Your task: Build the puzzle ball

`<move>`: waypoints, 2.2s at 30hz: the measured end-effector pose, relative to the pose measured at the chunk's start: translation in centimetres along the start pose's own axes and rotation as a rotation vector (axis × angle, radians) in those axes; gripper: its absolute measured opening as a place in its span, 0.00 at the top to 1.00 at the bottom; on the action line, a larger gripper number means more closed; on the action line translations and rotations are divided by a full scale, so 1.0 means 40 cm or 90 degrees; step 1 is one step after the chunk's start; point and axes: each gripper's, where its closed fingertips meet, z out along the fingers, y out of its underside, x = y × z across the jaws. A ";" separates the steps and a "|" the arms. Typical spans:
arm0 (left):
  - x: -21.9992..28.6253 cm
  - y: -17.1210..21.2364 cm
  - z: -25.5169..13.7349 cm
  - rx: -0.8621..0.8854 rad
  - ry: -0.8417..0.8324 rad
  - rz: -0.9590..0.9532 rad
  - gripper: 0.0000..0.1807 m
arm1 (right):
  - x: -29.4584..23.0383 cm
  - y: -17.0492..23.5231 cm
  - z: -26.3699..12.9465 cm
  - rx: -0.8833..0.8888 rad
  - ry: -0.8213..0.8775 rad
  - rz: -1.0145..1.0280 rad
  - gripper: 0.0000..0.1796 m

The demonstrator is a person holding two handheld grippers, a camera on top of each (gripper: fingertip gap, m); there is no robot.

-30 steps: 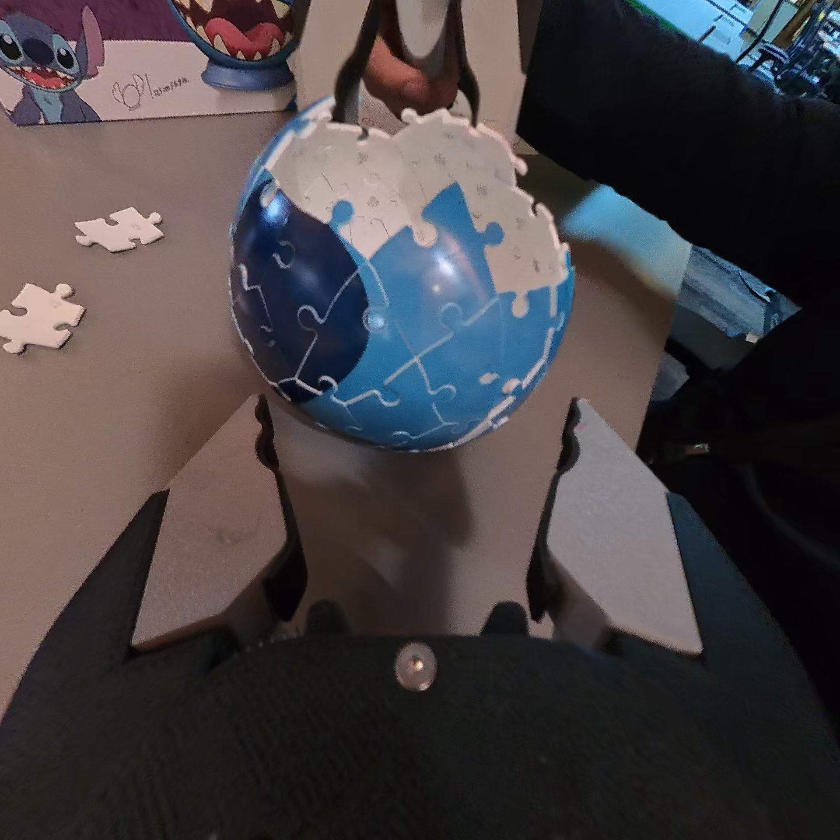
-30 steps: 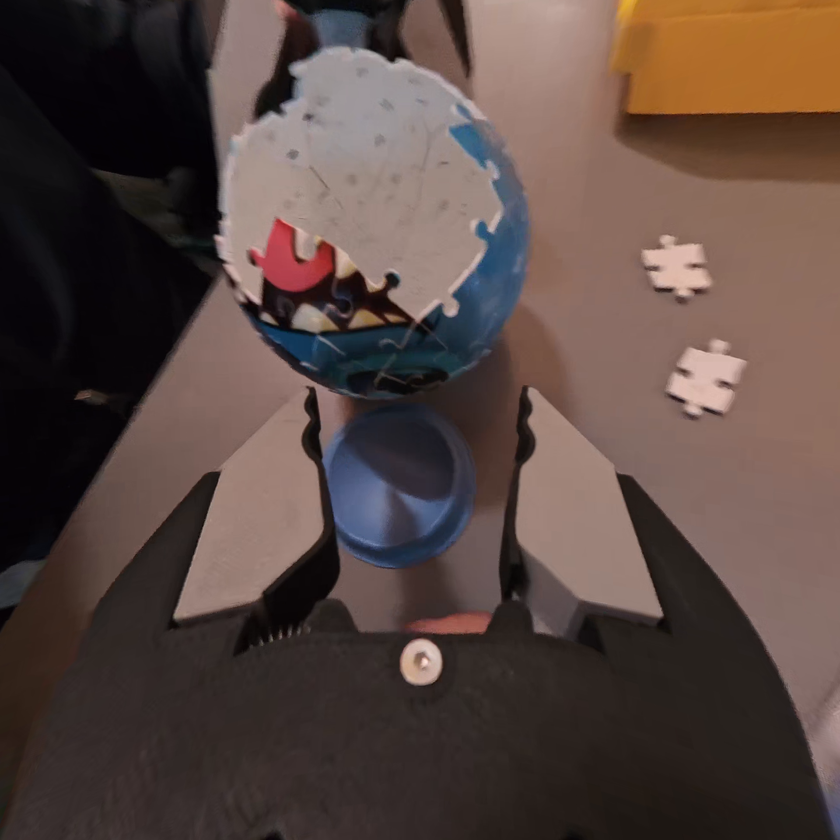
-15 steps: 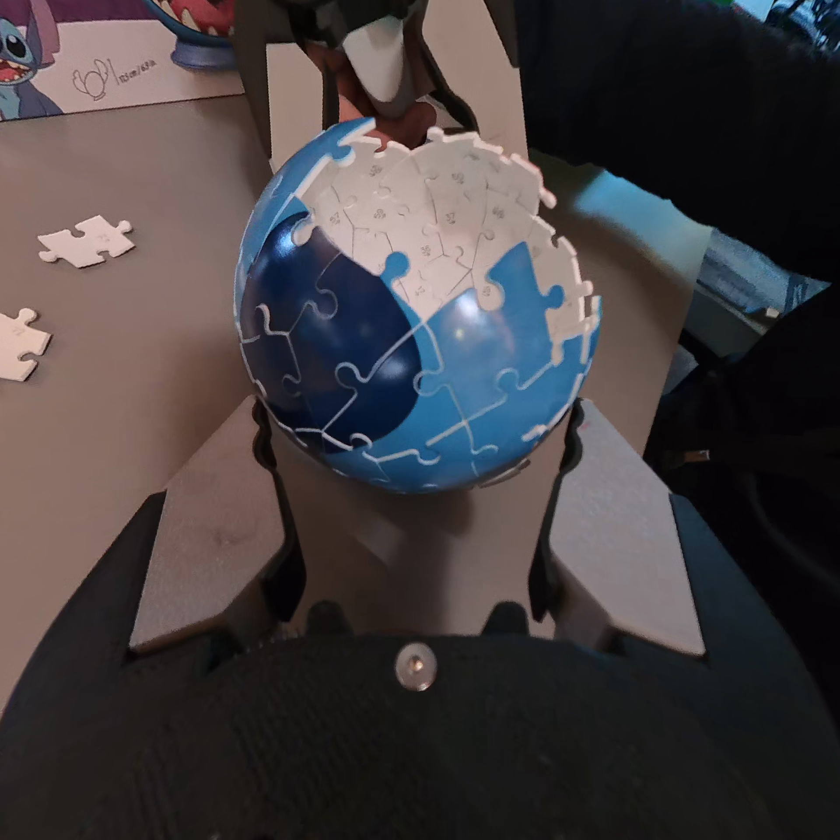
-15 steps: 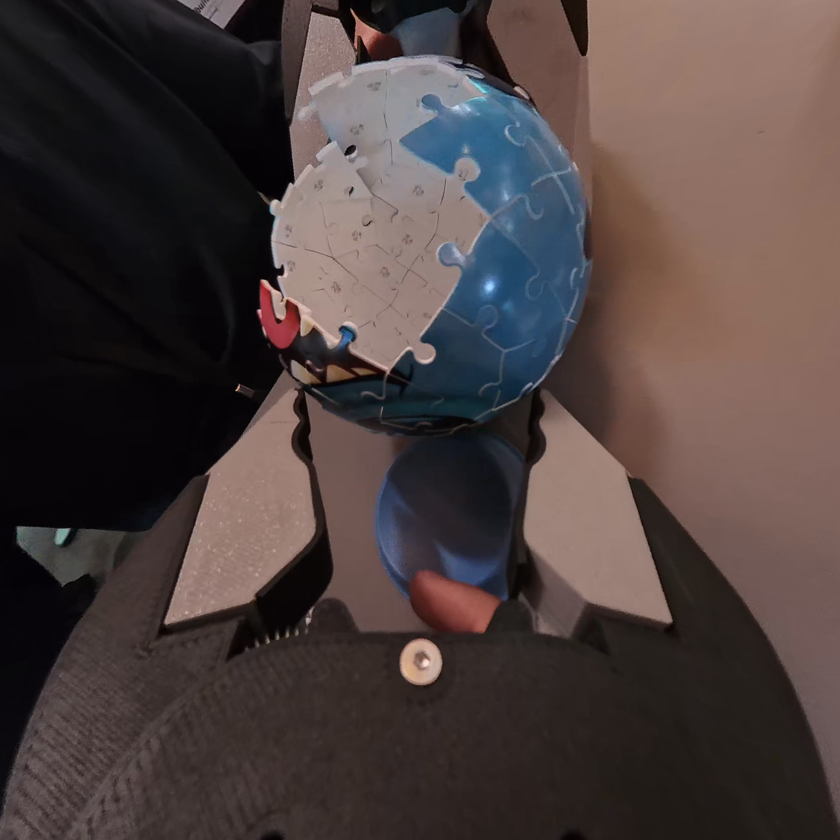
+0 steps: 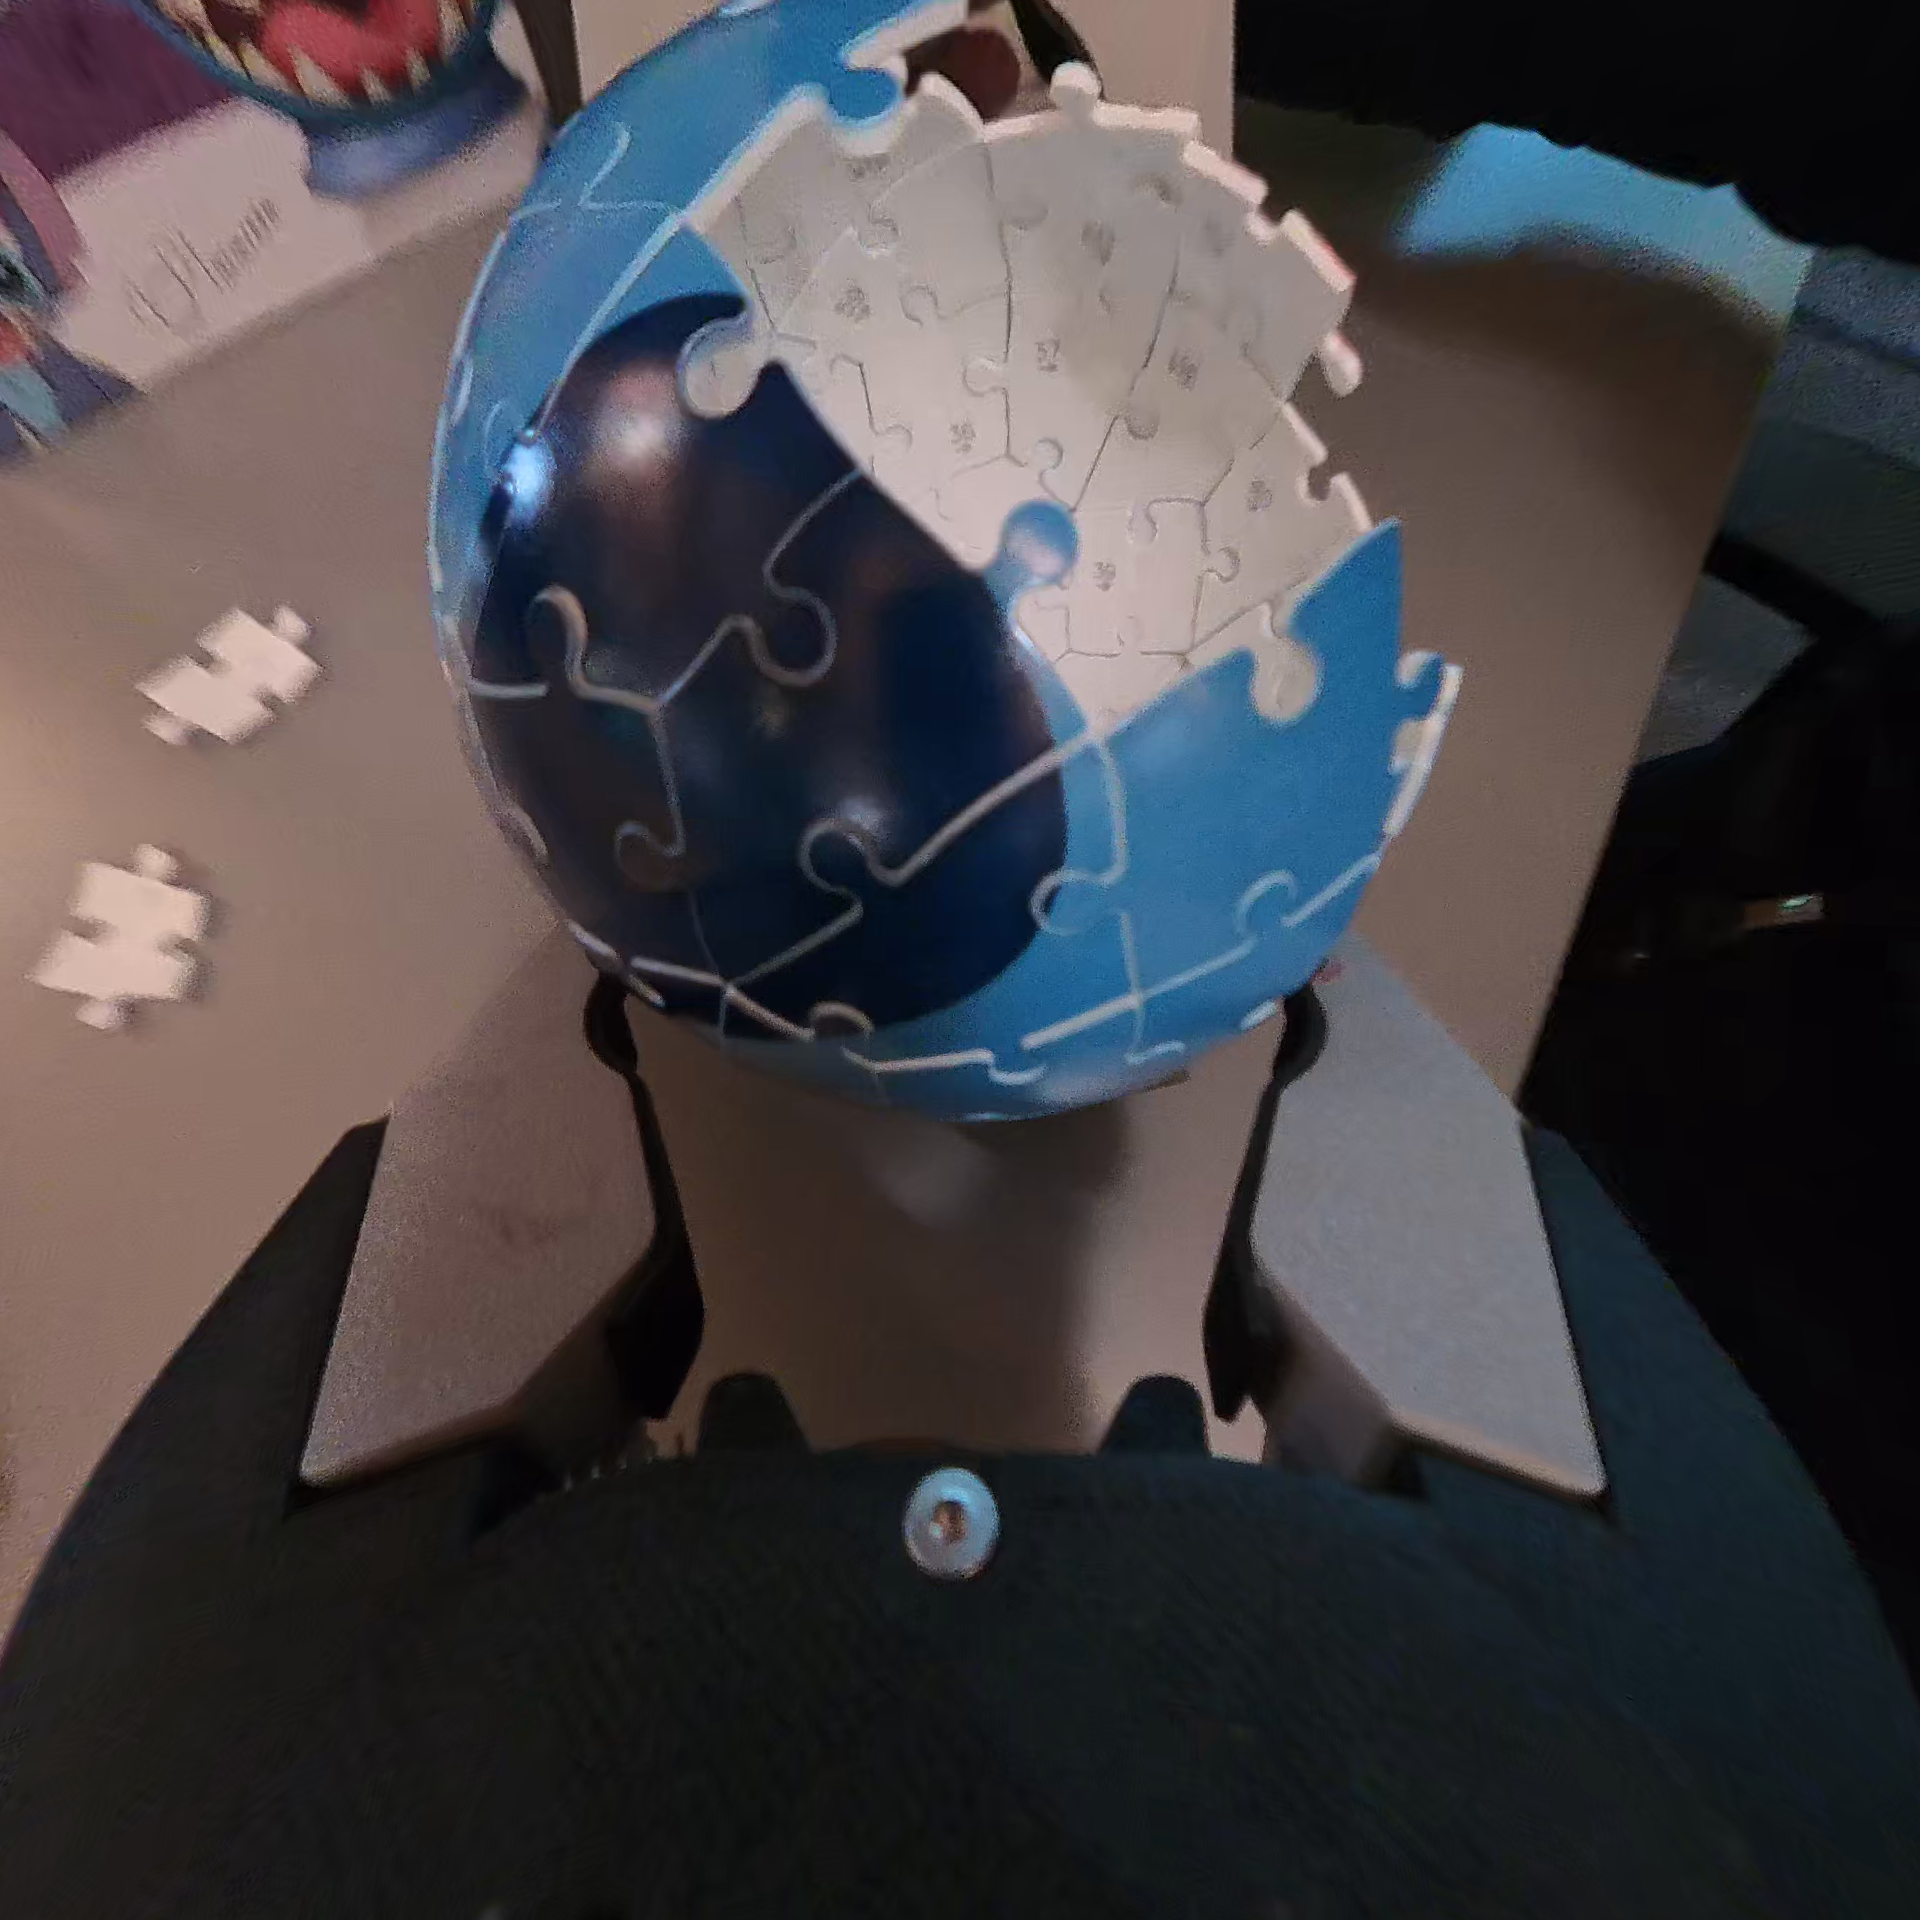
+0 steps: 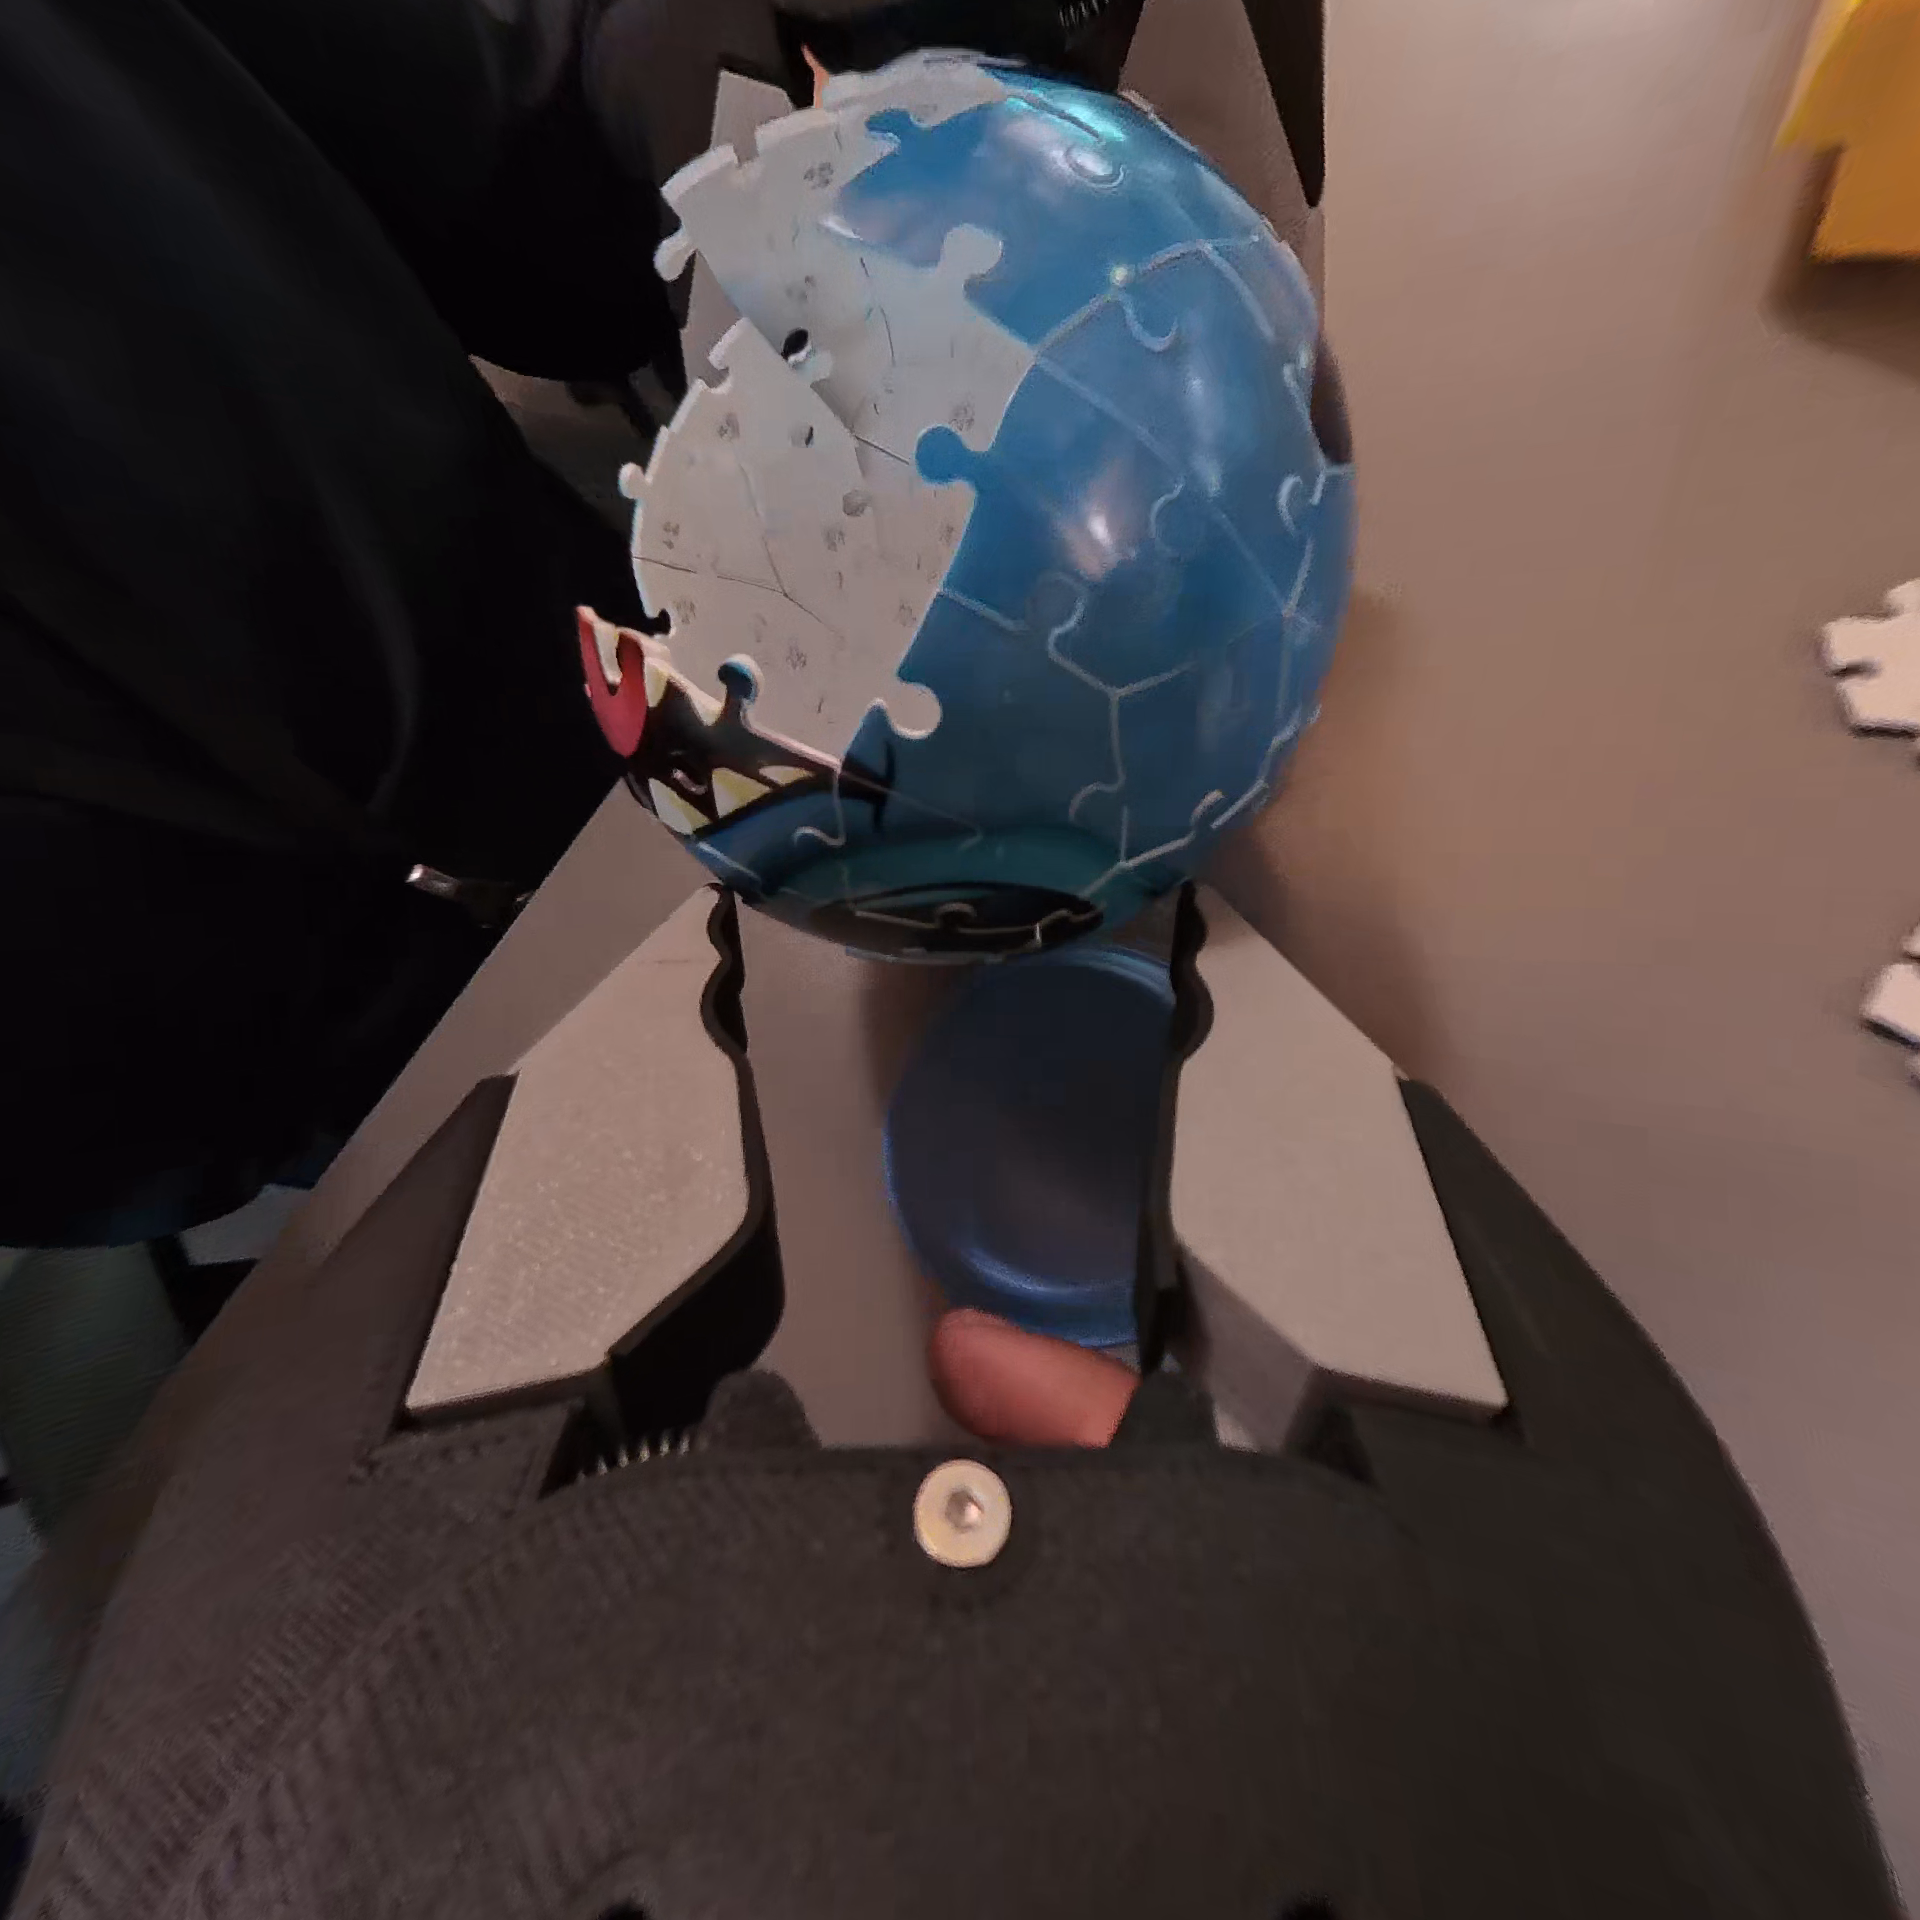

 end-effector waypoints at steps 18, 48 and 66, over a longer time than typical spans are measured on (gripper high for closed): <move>-0.146 -0.117 0.138 -0.057 -0.075 0.365 0.35 | 0.069 0.124 -0.165 -0.046 0.500 -0.192 0.54; -0.063 -0.070 0.134 0.030 0.080 0.283 0.38 | 0.004 0.193 -0.241 -0.104 0.472 -0.151 0.48; -0.063 -0.081 0.156 0.033 0.100 0.227 0.42 | 0.027 0.162 -0.144 -0.047 0.284 -0.067 0.50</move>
